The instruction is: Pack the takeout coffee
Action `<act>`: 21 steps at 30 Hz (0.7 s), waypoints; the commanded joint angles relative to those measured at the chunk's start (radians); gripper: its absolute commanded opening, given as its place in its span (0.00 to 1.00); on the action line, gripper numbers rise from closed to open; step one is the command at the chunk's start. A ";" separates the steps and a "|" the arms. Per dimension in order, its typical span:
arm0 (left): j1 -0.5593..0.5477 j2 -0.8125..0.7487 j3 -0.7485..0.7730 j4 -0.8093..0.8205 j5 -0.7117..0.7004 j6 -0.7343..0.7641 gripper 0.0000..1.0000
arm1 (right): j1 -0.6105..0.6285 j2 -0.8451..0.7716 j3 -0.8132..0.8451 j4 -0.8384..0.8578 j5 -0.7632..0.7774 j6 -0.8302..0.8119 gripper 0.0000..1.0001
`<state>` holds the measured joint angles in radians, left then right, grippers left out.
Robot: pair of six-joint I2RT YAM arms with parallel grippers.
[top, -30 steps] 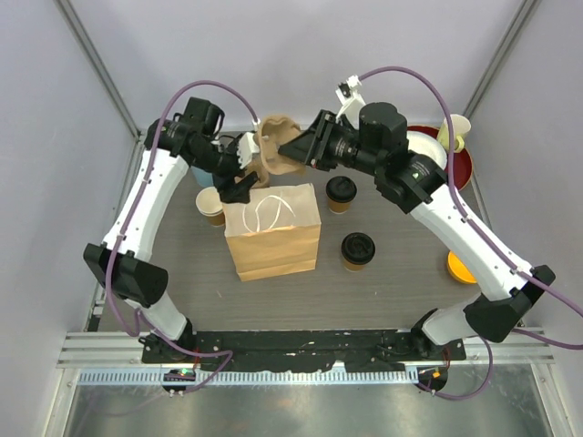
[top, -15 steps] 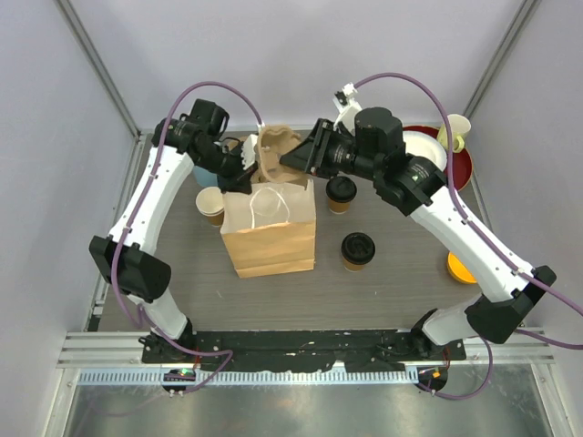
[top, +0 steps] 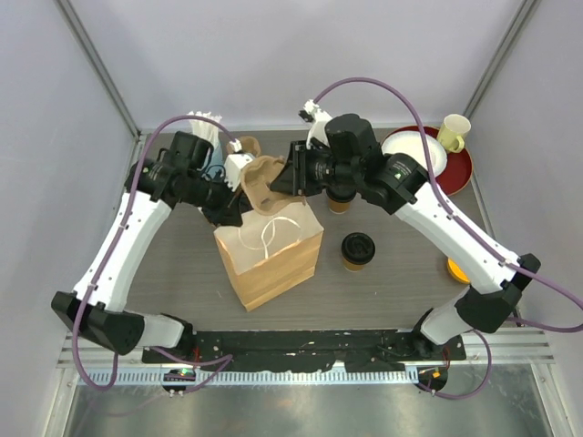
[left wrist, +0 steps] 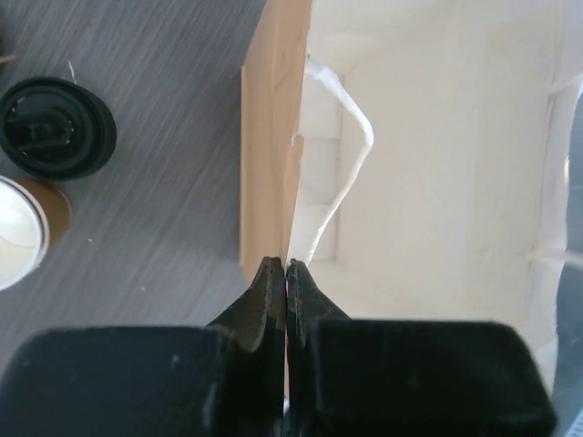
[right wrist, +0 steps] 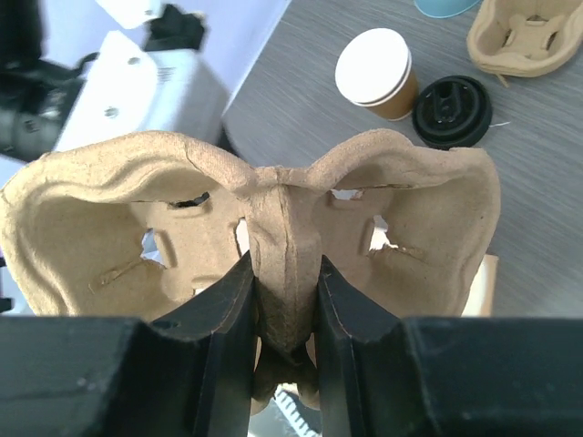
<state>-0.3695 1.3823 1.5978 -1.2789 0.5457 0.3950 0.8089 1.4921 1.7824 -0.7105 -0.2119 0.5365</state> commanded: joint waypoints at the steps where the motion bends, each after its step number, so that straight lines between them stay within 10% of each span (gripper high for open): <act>1: -0.017 -0.063 -0.027 0.085 -0.030 -0.203 0.00 | -0.002 0.039 0.049 -0.037 0.002 -0.099 0.18; 21: 0.003 -0.155 -0.160 0.266 -0.047 -0.539 0.00 | 0.216 0.102 0.086 -0.385 0.253 -0.374 0.17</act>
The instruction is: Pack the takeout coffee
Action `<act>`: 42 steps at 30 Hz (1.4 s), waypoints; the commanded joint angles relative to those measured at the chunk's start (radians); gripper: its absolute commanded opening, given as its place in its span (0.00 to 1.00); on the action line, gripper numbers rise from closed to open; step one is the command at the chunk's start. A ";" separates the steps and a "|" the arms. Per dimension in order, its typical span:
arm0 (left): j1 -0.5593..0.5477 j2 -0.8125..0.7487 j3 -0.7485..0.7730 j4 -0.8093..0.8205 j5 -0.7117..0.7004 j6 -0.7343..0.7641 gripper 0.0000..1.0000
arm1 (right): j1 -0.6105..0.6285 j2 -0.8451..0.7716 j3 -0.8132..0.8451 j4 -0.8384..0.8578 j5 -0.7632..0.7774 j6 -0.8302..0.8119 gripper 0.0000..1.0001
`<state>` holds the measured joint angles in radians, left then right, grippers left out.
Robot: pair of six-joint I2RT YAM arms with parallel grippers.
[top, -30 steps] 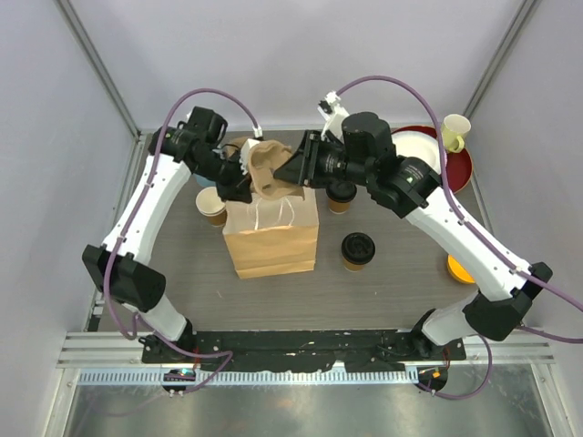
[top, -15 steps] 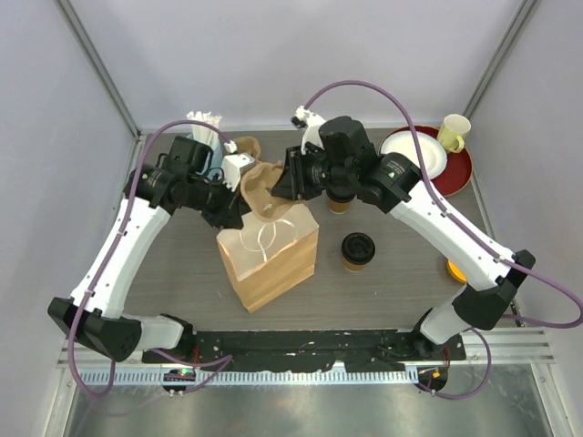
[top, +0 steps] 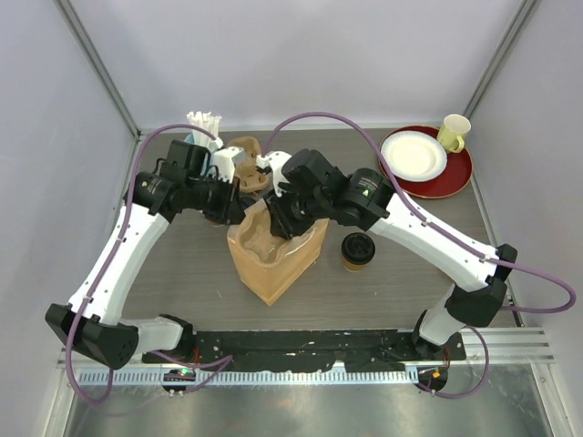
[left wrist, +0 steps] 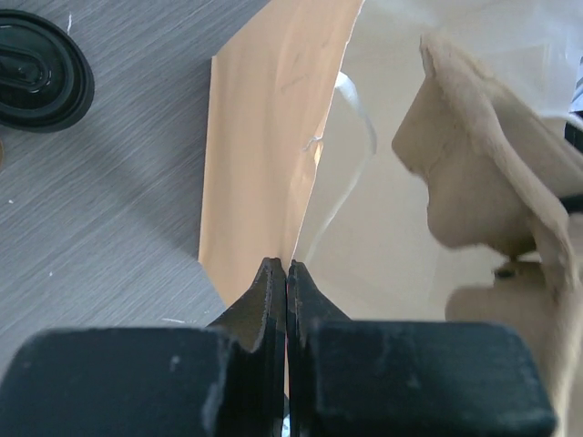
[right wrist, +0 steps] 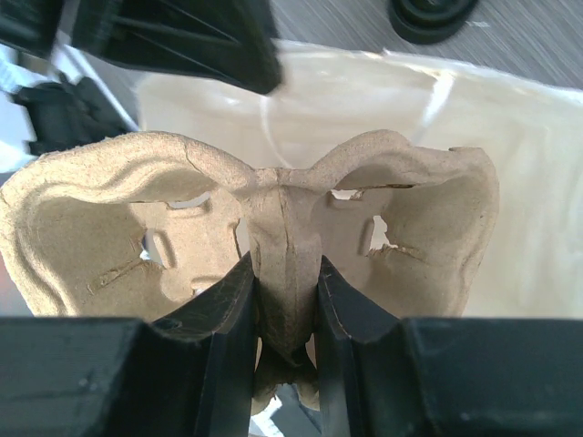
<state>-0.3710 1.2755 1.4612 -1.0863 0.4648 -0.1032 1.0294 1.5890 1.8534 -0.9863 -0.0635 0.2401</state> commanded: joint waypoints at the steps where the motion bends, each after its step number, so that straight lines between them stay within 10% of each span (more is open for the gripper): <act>1: 0.004 -0.057 -0.039 0.087 0.049 -0.024 0.00 | -0.006 0.029 0.026 -0.121 0.116 -0.085 0.17; 15: -0.014 -0.077 -0.036 0.057 0.162 0.200 0.00 | -0.026 0.367 0.388 -0.420 0.129 -0.125 0.16; 42: -0.014 0.019 0.093 -0.070 0.188 0.367 0.00 | -0.147 0.316 0.262 -0.387 0.038 -0.004 0.15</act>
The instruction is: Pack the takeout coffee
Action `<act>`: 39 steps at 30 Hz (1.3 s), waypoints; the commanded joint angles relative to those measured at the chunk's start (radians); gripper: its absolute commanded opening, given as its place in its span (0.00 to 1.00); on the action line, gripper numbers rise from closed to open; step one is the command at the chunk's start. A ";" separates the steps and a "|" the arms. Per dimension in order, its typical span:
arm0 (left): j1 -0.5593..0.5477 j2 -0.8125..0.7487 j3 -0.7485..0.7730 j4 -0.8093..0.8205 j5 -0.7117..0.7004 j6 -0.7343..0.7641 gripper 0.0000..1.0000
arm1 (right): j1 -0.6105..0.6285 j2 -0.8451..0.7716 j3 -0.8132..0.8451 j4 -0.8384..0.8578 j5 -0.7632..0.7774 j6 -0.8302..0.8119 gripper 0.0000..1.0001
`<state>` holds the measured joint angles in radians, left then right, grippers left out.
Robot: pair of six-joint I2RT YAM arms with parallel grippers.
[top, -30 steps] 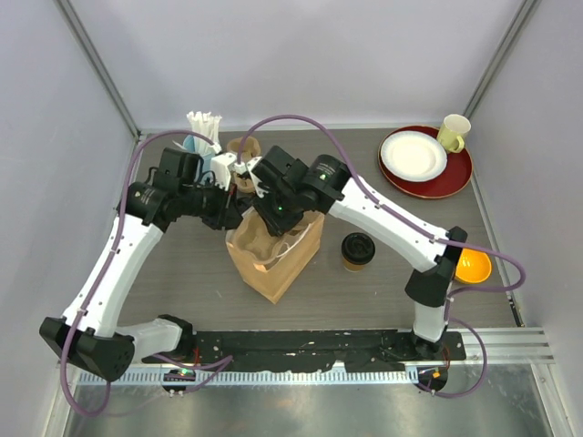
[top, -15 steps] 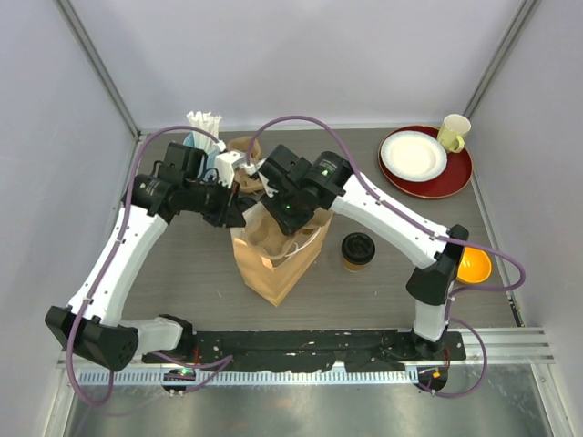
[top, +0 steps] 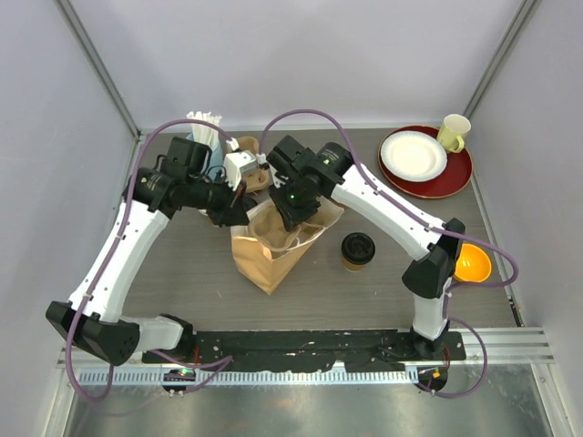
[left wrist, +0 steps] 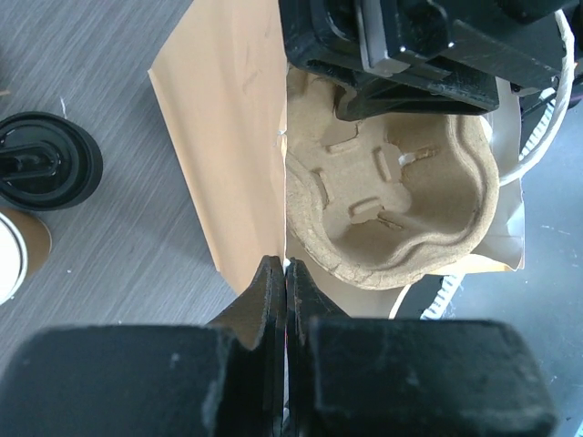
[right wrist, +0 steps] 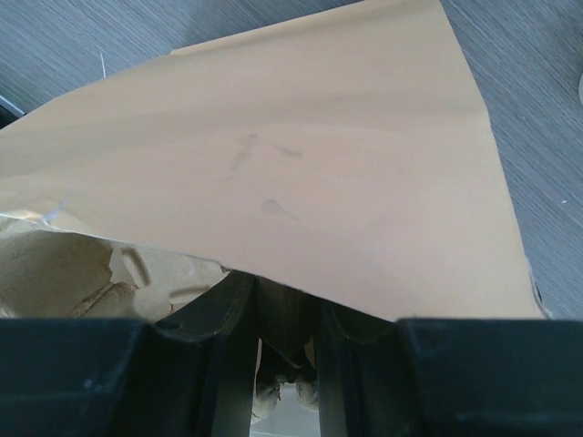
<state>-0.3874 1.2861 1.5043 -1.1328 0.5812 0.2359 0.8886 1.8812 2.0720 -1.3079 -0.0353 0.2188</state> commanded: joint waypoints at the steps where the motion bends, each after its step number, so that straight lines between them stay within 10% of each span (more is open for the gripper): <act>1: 0.002 0.012 0.053 -0.025 0.074 0.031 0.00 | -0.022 0.022 0.039 -0.065 -0.020 0.024 0.15; 13: 0.004 -0.018 -0.004 -0.081 0.014 0.166 0.00 | -0.134 -0.122 -0.161 0.104 -0.155 0.168 0.11; 23: 0.002 0.054 0.079 0.037 0.081 -0.176 0.00 | 0.090 -0.045 -0.021 0.102 0.173 -0.008 0.13; 39: 0.036 0.053 -0.029 0.156 0.134 -0.443 0.00 | 0.113 -0.160 -0.436 0.496 0.134 -0.104 0.21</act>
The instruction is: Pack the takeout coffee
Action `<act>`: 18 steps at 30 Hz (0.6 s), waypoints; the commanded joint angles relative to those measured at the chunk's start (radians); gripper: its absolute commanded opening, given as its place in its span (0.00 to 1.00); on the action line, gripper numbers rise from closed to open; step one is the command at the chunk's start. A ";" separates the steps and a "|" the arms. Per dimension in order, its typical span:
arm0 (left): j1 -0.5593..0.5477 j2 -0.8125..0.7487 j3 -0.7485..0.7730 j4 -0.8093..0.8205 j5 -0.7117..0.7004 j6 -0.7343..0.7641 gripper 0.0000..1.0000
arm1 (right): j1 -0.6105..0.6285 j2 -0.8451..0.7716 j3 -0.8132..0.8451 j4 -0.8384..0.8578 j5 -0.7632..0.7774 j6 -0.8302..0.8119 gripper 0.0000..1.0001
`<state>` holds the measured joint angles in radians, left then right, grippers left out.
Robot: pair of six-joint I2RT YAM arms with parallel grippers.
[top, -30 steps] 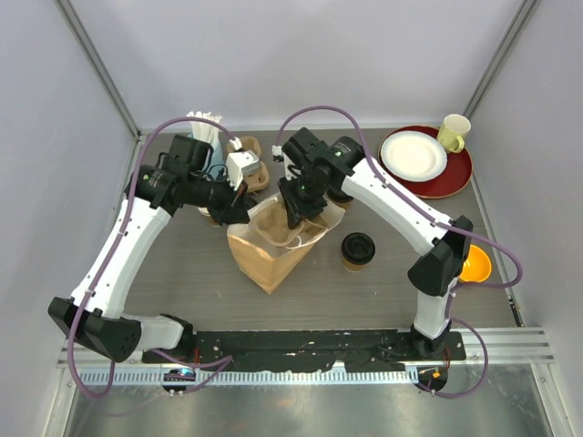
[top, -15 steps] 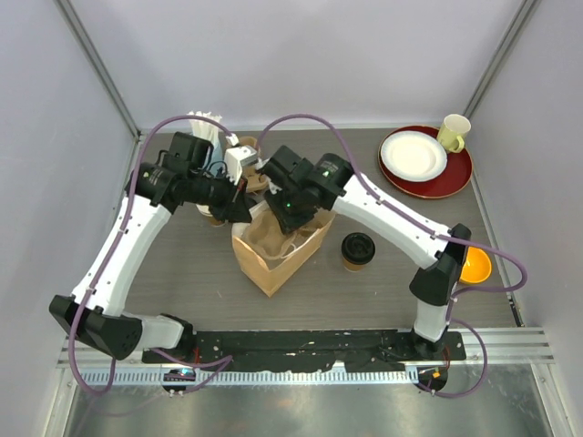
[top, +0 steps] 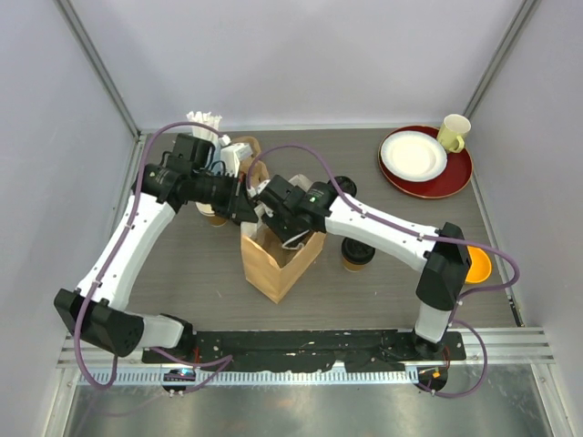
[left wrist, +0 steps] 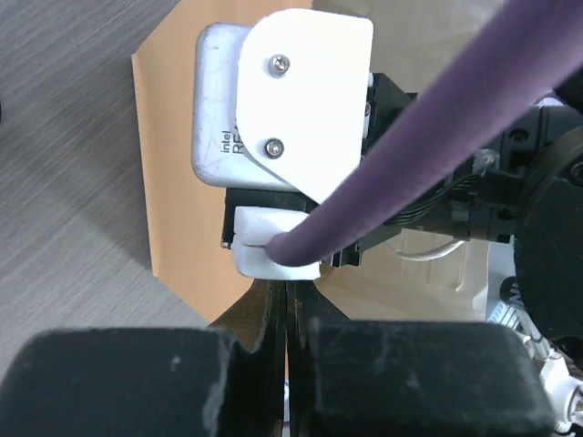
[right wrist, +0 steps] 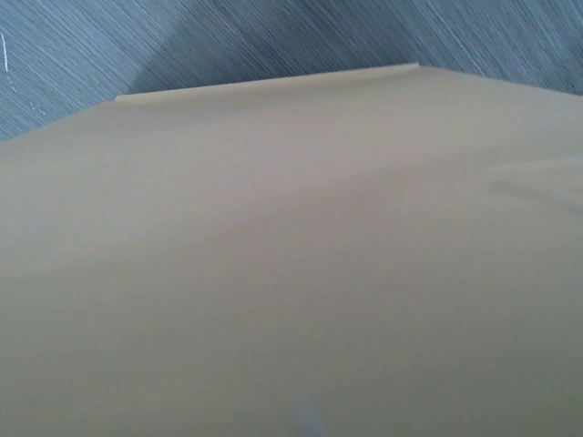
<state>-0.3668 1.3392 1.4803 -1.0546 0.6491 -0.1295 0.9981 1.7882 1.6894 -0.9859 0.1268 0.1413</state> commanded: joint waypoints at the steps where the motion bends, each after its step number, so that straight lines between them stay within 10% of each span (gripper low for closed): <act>1: 0.032 0.003 -0.009 0.084 0.067 -0.085 0.00 | 0.004 -0.078 -0.075 0.190 -0.036 -0.025 0.21; 18: 0.046 -0.023 -0.029 0.099 0.018 -0.024 0.00 | 0.004 -0.004 -0.243 0.188 -0.089 -0.016 0.39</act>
<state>-0.3241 1.3617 1.4410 -1.0271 0.6502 -0.1719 0.9947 1.7458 1.4750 -0.7361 0.0761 0.1169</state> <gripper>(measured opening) 0.011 0.352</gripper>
